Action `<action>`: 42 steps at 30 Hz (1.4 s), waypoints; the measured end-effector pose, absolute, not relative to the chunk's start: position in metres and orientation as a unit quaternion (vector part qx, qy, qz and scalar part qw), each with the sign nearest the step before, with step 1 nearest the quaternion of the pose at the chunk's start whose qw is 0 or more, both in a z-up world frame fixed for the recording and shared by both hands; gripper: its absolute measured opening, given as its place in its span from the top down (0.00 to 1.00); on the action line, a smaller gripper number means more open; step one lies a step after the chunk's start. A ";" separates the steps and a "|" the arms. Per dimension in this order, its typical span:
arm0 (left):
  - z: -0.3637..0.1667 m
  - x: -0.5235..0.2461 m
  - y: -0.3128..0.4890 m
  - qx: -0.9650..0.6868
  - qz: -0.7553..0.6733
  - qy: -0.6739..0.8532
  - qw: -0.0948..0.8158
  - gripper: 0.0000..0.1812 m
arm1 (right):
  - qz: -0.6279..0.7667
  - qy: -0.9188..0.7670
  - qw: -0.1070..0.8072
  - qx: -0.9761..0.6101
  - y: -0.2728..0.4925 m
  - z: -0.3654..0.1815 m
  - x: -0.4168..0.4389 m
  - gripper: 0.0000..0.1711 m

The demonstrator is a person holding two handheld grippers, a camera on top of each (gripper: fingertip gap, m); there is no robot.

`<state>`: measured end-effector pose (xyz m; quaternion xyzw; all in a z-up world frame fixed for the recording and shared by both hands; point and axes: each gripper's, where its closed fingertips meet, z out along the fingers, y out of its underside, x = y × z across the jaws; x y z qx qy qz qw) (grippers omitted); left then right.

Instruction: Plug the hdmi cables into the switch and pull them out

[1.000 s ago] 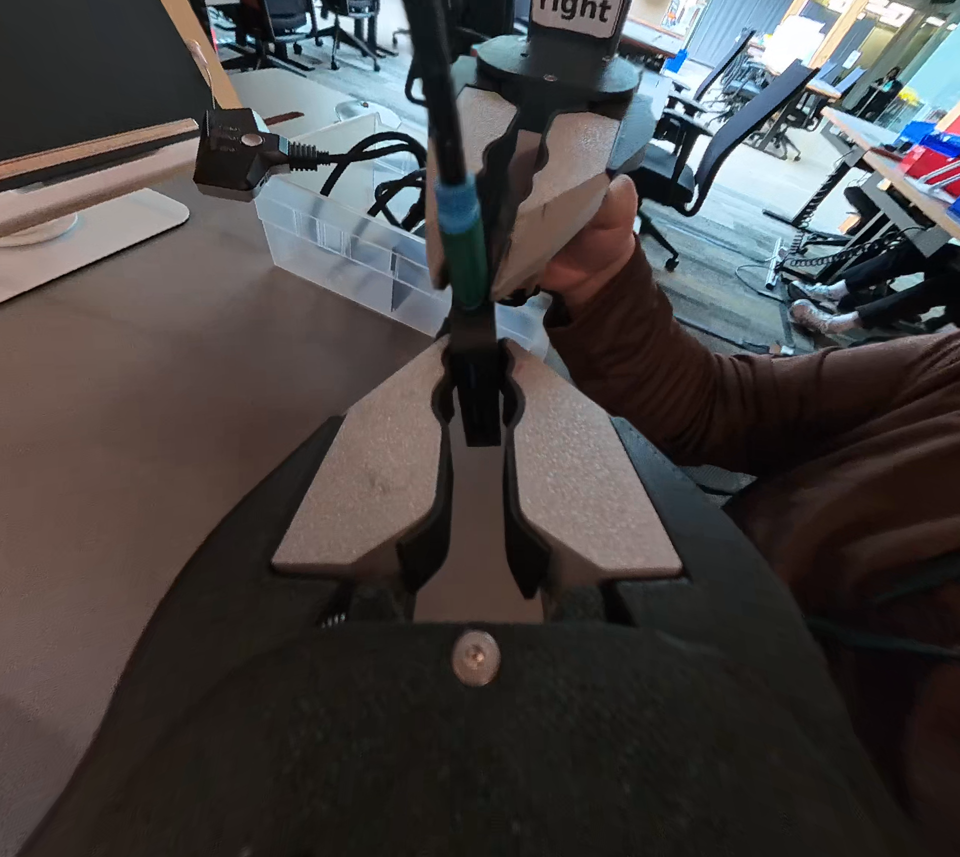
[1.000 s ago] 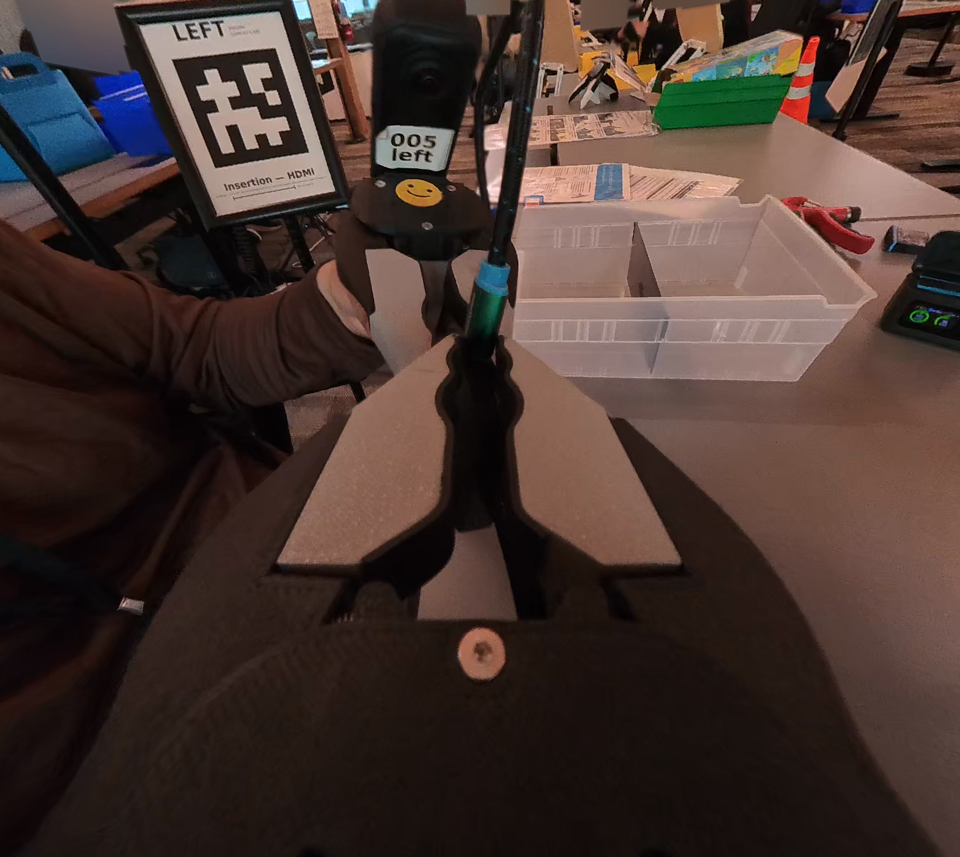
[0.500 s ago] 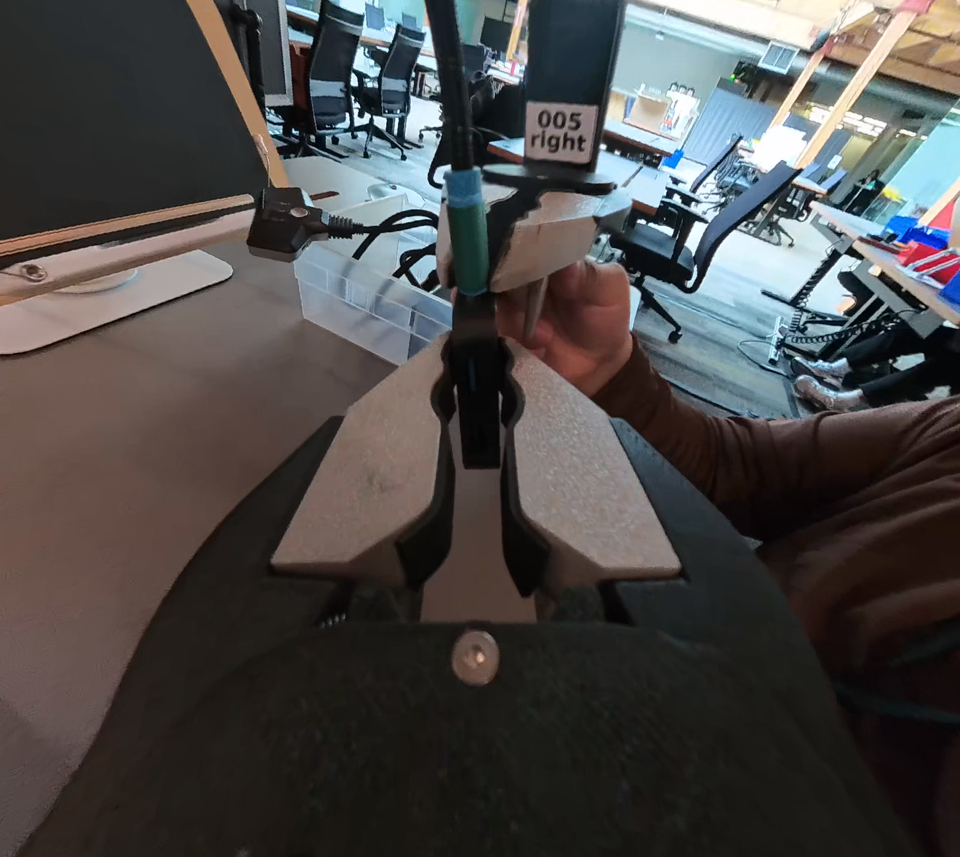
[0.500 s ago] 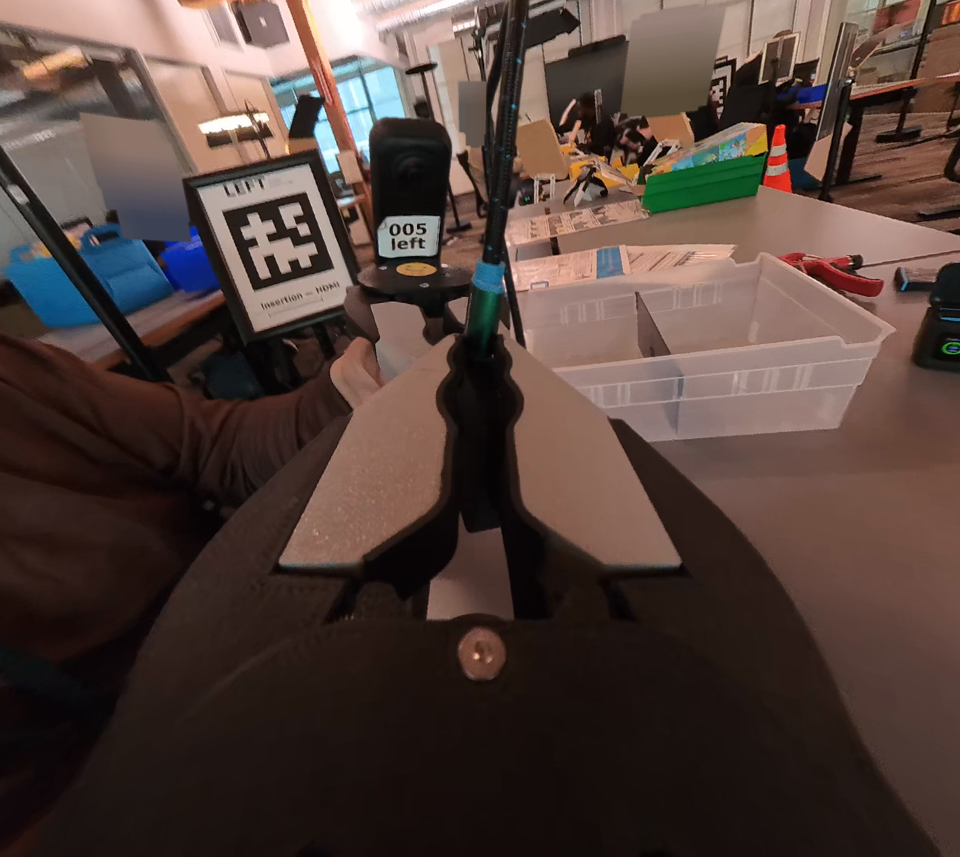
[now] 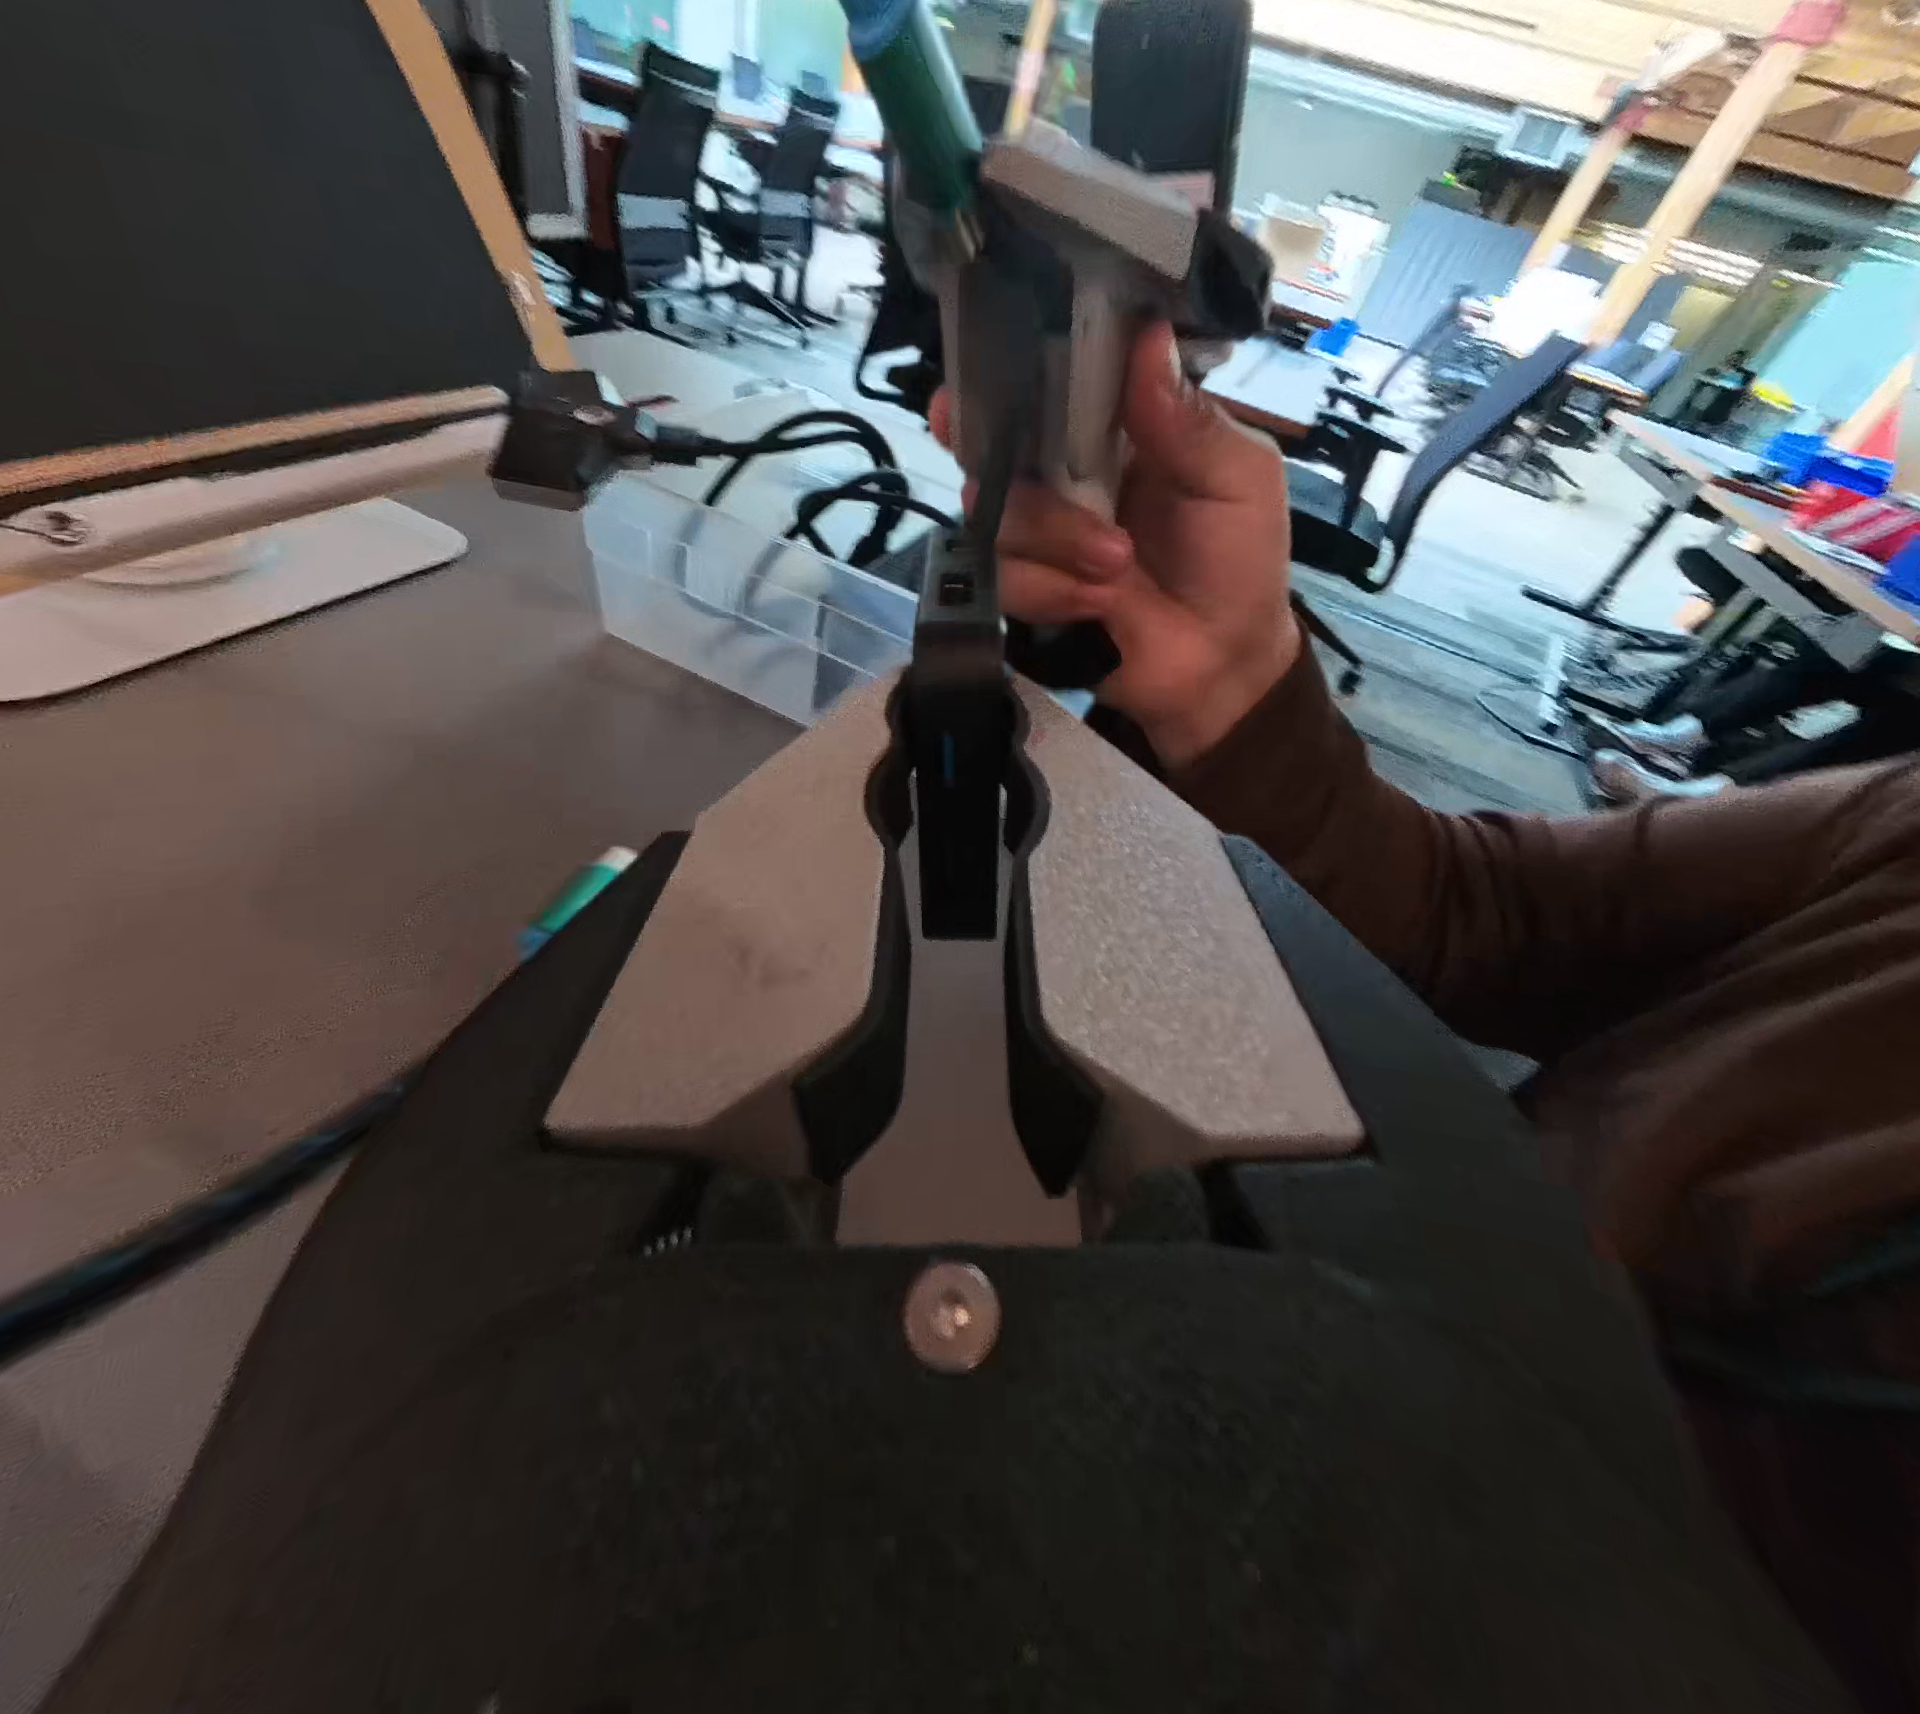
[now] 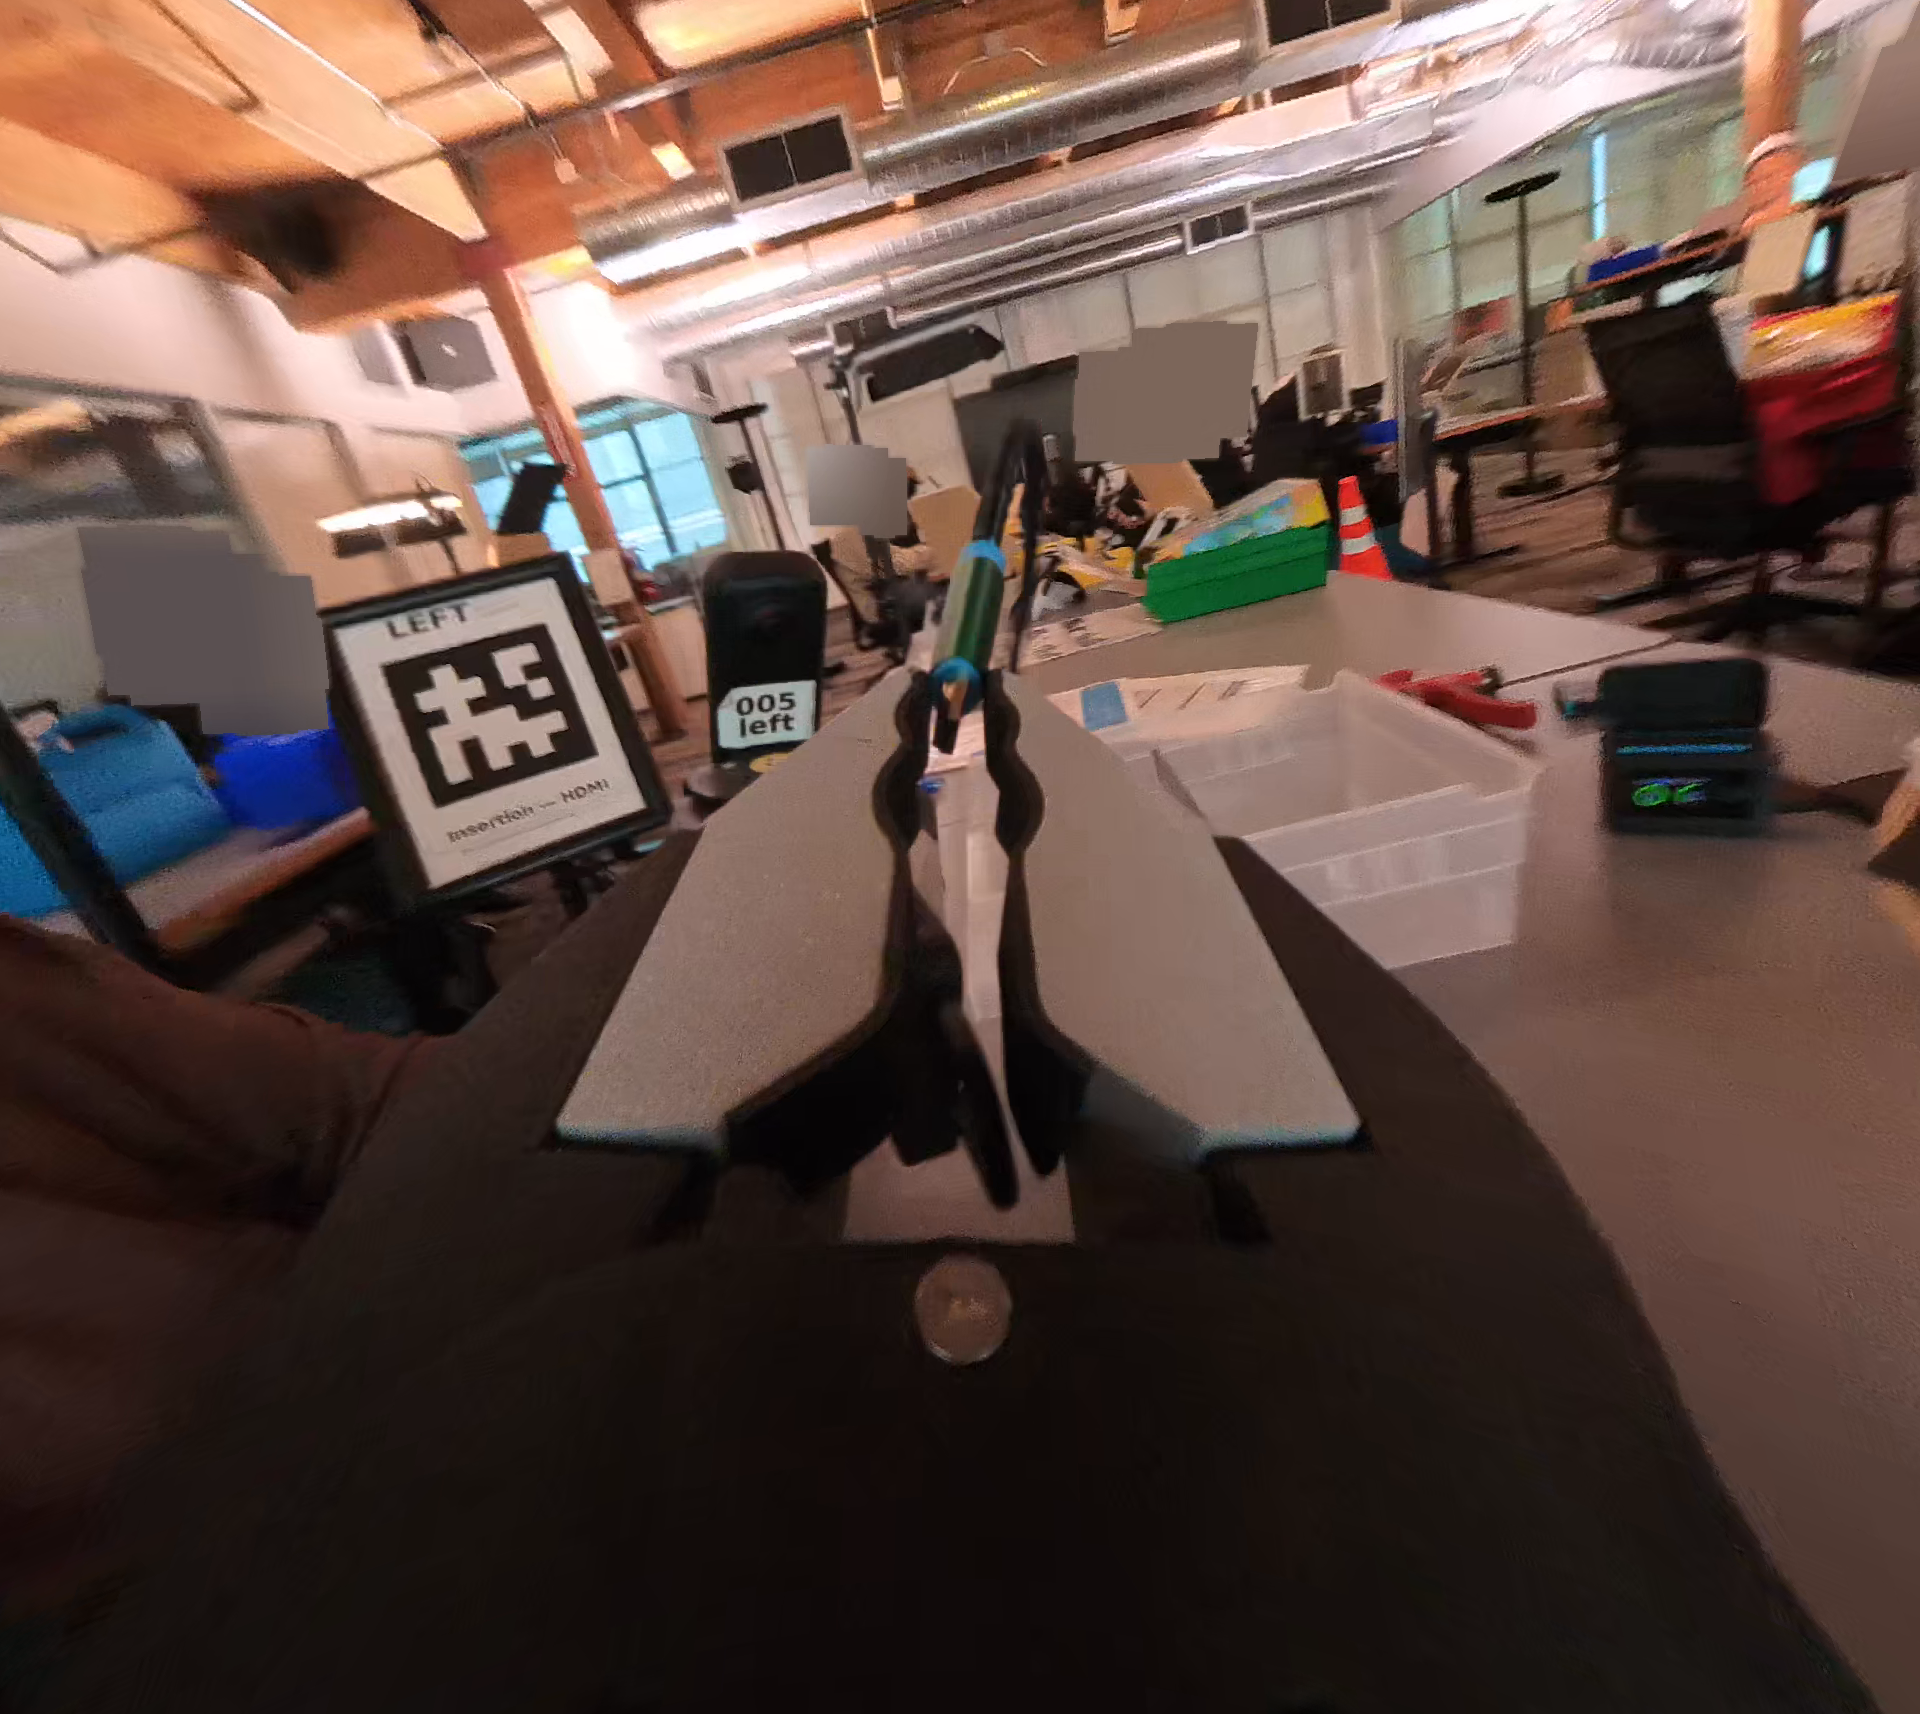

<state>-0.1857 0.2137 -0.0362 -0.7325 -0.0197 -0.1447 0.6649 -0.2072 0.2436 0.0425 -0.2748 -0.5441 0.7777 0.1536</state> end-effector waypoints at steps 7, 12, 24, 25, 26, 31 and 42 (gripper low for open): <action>-0.078 -0.134 0.199 -0.805 -0.169 0.094 0.562 0.94 | 0.750 -0.527 0.303 -0.261 0.312 0.094 -0.155 0.97; -0.085 -0.118 0.191 -0.806 -0.196 0.114 0.547 0.94 | 0.720 -0.485 0.404 -0.287 0.376 0.112 -0.121 0.97; -0.078 -0.167 0.161 -0.820 -0.125 0.066 0.554 0.94 | 0.730 -0.457 0.442 -0.250 0.397 0.139 -0.069 0.97; -0.076 -0.174 0.158 -0.821 -0.120 0.057 0.555 0.94 | 0.718 -0.478 0.435 -0.258 0.390 0.136 -0.083 0.97; -0.072 -0.178 0.155 -0.819 -0.119 0.051 0.558 0.94 | 0.705 -0.497 0.427 -0.270 0.386 0.134 -0.099 0.97; -0.066 -0.189 0.142 -0.806 -0.126 0.022 0.577 0.94 | 0.704 -0.522 0.394 -0.278 0.388 0.178 -0.129 0.97; -0.039 -0.189 0.096 -0.764 -0.128 0.030 0.632 0.94 | 0.619 -0.552 0.452 -0.329 0.413 0.245 -0.103 0.97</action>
